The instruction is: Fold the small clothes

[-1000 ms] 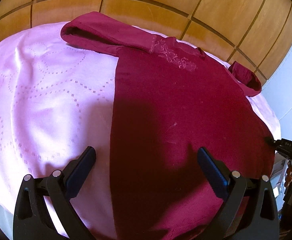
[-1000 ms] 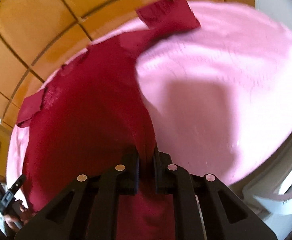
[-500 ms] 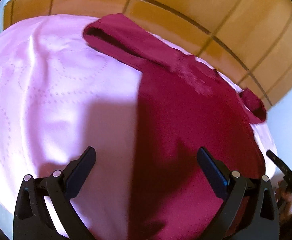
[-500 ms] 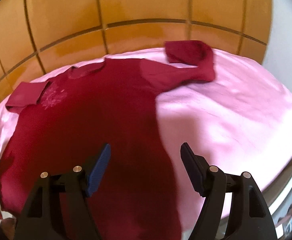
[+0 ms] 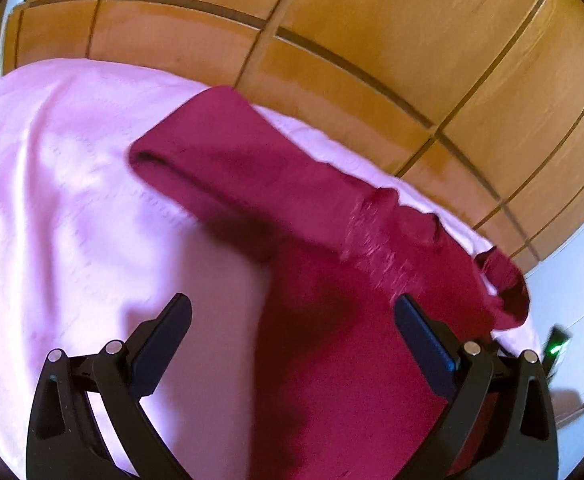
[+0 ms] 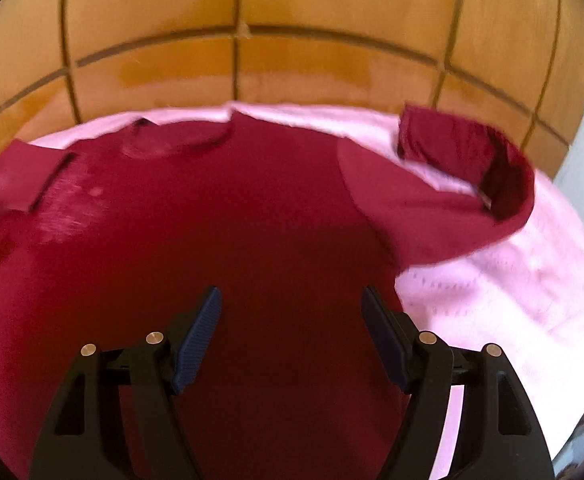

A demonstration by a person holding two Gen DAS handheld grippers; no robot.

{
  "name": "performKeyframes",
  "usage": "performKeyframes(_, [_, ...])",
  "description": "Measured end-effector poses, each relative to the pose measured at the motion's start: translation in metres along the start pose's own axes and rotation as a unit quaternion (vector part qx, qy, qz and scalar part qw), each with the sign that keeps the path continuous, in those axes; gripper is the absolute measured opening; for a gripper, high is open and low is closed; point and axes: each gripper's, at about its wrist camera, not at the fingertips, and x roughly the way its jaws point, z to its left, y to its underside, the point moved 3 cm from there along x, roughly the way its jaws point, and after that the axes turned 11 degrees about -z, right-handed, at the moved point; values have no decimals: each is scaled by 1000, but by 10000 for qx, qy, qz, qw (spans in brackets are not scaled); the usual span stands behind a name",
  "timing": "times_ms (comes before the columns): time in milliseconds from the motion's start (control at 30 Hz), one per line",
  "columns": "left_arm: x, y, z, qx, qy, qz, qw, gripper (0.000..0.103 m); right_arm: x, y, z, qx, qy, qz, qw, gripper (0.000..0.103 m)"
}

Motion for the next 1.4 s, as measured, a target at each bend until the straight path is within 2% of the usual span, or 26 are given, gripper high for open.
performKeyframes(33, [4, -2, -3, 62, -39, 13, 10000, 101, 8, 6, -3, 107, 1, 126, 9999, 78])
performKeyframes(133, [20, -11, -20, 552, -177, -61, 9983, 101, 9, 8, -7, 211, 18, 104, 9997, 81])
performKeyframes(200, [33, -17, -35, 994, -362, -220, 9941, 101, 10, 9, -6, 156, 70, 81, 9998, 83])
performKeyframes(267, [47, -20, -51, 1484, -576, -345, 9866, 101, 11, 10, -6, 168, 81, 73, 9998, 83])
performKeyframes(367, [78, -20, -70, 2233, -857, -240, 9707, 101, 12, 12, -7, 211, 52, 59, 9997, 84])
performKeyframes(500, [105, -18, -76, 2562, -995, -191, 9613, 101, 13, 12, -6, 194, 58, 67, 9998, 85])
performKeyframes(667, [126, -5, -74, 2783, -1005, 16, 9552, 101, 14, 14, -5, 161, 103, 56, 9998, 86])
performKeyframes(900, [139, 1, -69, 2740, -1100, 165, 9553, 101, 15, 14, -5, 146, 127, 43, 9998, 86])
performKeyframes(967, [138, 2, -72, 2804, -1090, 115, 9536, 94, 16, 14, -5, 141, 132, 39, 9998, 86])
performKeyframes(1033, [139, 4, -75, 2869, -1082, 73, 9518, 82, 16, 14, -5, 134, 141, 36, 9998, 86])
performKeyframes(1167, [139, 9, -80, 2979, -1094, 6, 9483, 75, 15, 15, -5, 128, 146, 35, 9998, 86])
performKeyframes(1400, [139, 11, -79, 2955, -1109, -38, 9489, 62, 15, 15, -5, 127, 146, 33, 9998, 86])
